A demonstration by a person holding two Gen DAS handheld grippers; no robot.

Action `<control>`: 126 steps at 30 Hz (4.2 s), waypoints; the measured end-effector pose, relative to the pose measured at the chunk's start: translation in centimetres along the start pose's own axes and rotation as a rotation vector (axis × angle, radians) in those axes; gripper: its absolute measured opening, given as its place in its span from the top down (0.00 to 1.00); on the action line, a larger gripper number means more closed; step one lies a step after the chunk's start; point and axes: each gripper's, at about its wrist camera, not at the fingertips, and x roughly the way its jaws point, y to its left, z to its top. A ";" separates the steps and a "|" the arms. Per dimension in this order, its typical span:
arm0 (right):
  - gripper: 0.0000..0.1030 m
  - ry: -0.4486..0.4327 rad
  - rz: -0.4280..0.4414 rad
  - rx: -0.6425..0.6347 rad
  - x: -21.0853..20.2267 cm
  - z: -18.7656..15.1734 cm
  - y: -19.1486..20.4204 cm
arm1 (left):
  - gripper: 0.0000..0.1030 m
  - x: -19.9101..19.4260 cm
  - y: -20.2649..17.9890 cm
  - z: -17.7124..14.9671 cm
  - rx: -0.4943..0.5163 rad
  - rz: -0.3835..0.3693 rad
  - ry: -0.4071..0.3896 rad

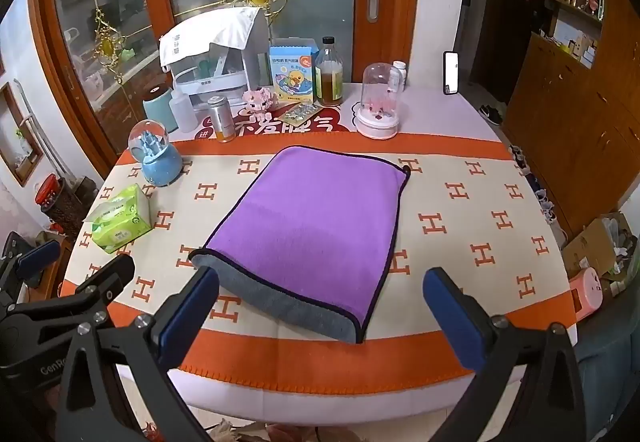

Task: Fold towel

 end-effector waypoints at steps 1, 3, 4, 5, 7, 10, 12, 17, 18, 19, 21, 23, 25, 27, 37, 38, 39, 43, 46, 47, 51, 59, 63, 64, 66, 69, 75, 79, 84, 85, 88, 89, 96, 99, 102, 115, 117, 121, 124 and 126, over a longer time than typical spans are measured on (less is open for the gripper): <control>0.01 0.000 0.000 0.000 0.1 0.0 0.0 | 0.01 0.0 0.0 0.0 0.000 0.001 0.001; 0.01 0.002 0.000 0.000 0.1 0.0 0.0 | 0.01 0.0 0.0 0.0 0.000 0.001 0.000; 0.01 0.006 0.003 0.002 0.2 0.0 0.0 | 0.01 0.0 0.0 0.0 0.000 0.000 0.000; 0.01 0.005 0.004 0.002 0.3 0.0 0.0 | 0.01 -0.1 0.0 0.0 0.000 0.000 0.001; 0.01 0.005 0.005 0.003 0.3 -0.1 0.0 | 0.01 -0.1 0.0 0.0 0.001 0.002 0.002; 0.01 0.011 0.005 0.004 0.5 0.0 0.0 | 0.01 -0.1 0.0 0.0 0.001 0.002 0.005; 0.01 0.010 0.005 0.004 0.5 0.0 -0.1 | 0.01 0.0 0.0 0.0 0.002 0.002 0.007; 0.01 0.013 0.004 0.005 0.6 0.0 -0.2 | 0.01 0.0 0.0 0.0 0.003 0.003 0.010; 0.01 0.013 0.005 0.005 0.7 -0.1 -0.1 | 0.01 -0.1 0.0 0.0 0.002 0.003 0.010; 0.01 0.011 0.003 0.004 0.6 -0.2 -0.1 | 0.01 -0.1 0.0 0.0 0.002 0.002 0.009; 0.01 0.014 0.005 0.006 0.5 -0.1 -0.1 | 0.01 -0.1 0.0 0.0 0.003 0.003 0.009; 0.01 0.017 0.006 0.008 0.5 -0.1 -0.1 | 0.01 0.0 0.0 0.0 0.003 0.002 0.010; 0.01 0.019 0.006 0.008 0.3 0.0 0.0 | 0.01 0.4 0.0 0.1 0.003 0.002 0.012; 0.01 0.020 0.006 0.008 0.7 -0.2 -0.2 | 0.01 0.4 0.0 0.1 0.003 0.003 0.012; 0.01 0.023 0.006 0.010 0.5 -0.4 -0.1 | 0.01 0.5 -0.4 -0.8 0.003 0.006 0.009; 0.01 0.023 0.007 0.010 0.5 -0.4 -0.1 | 0.01 0.6 -0.3 -0.7 0.003 0.006 0.008; 0.01 0.023 0.007 0.010 0.6 -0.4 0.0 | 0.01 0.6 -0.4 -0.8 0.003 0.007 0.005; 0.01 0.024 0.006 0.010 0.5 -0.3 0.1 | 0.01 0.2 -0.1 -0.8 0.008 0.006 0.002; 0.01 0.025 0.006 0.011 0.5 -0.2 0.2 | 0.01 0.1 0.1 -0.9 0.008 0.005 0.001; 0.01 0.027 0.007 0.010 0.5 -0.3 0.3 | 0.01 0.1 0.0 -0.9 0.007 0.006 0.001; 0.01 0.026 0.000 0.010 0.6 -0.4 0.1 | 0.01 -0.1 0.1 -0.8 0.008 0.006 -0.003; 0.01 0.035 -0.018 0.019 0.1 -1.1 0.6 | 0.01 -0.7 0.7 -0.8 0.007 -0.001 -0.010; 0.01 0.036 -0.020 0.021 0.0 -1.1 0.8 | 0.01 -0.6 0.5 -0.8 0.005 0.000 -0.012; 0.01 0.037 -0.019 0.021 0.1 -1.0 0.7 | 0.01 -0.7 0.5 -0.8 0.006 -0.002 -0.014; 0.01 0.039 -0.022 0.023 0.1 -0.9 0.8 | 0.01 -0.8 0.9 -0.8 0.007 -0.006 -0.015; 0.01 0.042 -0.028 0.028 -0.2 -1.1 1.0 | 0.01 -1.1 1.4 -0.9 0.011 -0.012 -0.018; 0.01 0.038 -0.044 0.037 -0.7 -1.4 1.6 | 0.01 -1.3 1.9 -1.1 0.021 -0.025 -0.023; 0.01 0.039 -0.050 0.043 -0.8 -1.6 1.9 | 0.01 -1.4 2.0 -1.2 0.028 -0.029 -0.022; 0.01 0.043 -0.056 0.046 -0.8 -1.7 2.1 | 0.01 -1.4 2.0 -1.2 0.028 -0.031 -0.021; 0.01 0.043 -0.058 0.046 -0.8 -1.7 2.1 | 0.01 -1.4 2.0 -1.2 0.027 -0.032 -0.020; 0.01 0.047 -0.058 0.046 -0.7 -1.7 2.3 | 0.01 -1.4 2.1 -1.2 0.028 -0.034 -0.018; 0.01 0.047 -0.059 0.046 -0.7 -1.7 2.3 | 0.01 -1.3 2.1 -1.2 0.028 -0.035 -0.017; 0.01 0.058 -0.068 0.053 -0.5 -1.7 2.6 | 0.01 -1.0 2.3 -1.1 0.036 -0.041 -0.009; 0.01 0.057 -0.077 0.057 -0.6 -1.9 2.8 | 0.01 -0.7 2.5 -1.0 0.043 -0.045 -0.005; 0.01 0.050 -0.087 0.060 -0.7 -2.0 3.2 | 0.01 -0.4 2.7 -1.0 0.047 -0.055 -0.002; 0.01 0.066 -0.133 0.076 -0.5 -2.9 3.4 | 0.01 1.3 2.9 -1.0 0.071 -0.103 0.022; 0.01 0.074 -0.134 0.076 -0.1 -2.9 3.1 | 0.01 1.7 2.8 -0.9 0.070 -0.102 0.032; 0.01 0.074 -0.122 0.073 0.7 -2.5 2.6 | 0.01 2.5 2.6 -0.5 0.071 -0.082 0.038; 0.01 0.068 -0.098 0.076 1.2 -2.0 2.2 | 0.01 2.8 2.4 0.2 0.089 -0.075 0.027; 0.01 0.053 -0.079 0.074 1.4 -1.5 1.7 | 0.01 3.0 2.5 0.7 0.109 -0.087 0.010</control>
